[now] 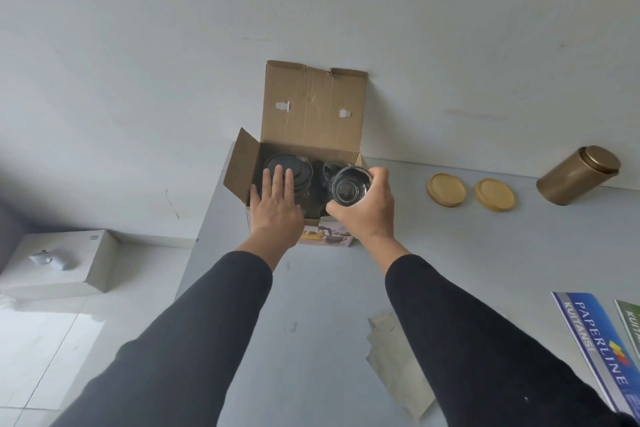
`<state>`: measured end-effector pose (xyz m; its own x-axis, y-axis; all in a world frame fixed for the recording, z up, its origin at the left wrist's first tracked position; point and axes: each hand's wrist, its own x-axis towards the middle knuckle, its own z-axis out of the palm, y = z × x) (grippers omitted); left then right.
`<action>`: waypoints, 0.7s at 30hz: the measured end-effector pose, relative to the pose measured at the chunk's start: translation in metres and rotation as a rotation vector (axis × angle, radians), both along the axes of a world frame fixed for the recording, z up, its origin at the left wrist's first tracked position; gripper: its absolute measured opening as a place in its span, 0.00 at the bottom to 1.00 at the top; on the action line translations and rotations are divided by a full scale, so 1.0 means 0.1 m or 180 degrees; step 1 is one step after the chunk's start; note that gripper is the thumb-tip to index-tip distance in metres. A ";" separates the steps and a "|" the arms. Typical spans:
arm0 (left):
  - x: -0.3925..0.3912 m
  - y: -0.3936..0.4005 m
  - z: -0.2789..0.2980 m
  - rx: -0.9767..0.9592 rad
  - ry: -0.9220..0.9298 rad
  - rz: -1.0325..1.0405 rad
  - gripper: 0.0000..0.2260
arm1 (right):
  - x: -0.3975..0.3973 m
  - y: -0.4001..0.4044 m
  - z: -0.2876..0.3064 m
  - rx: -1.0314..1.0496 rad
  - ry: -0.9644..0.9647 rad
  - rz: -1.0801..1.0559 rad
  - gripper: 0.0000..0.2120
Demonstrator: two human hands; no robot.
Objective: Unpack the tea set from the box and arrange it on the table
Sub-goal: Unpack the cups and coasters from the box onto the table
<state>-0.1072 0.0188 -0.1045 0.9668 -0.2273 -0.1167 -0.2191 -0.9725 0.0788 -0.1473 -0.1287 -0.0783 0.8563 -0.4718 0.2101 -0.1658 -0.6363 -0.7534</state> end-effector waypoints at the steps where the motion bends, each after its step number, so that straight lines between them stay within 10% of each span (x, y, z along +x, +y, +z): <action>1: 0.00 0.00 0.00 -0.0024 -0.0007 0.0007 0.28 | -0.03 -0.01 0.01 0.0085 -0.0055 -0.0012 0.35; 21: -0.66 -1.99 -0.14 -0.0627 -0.0215 -0.0842 0.28 | -0.68 -1.89 -0.27 0.0687 -0.0511 -0.1038 0.35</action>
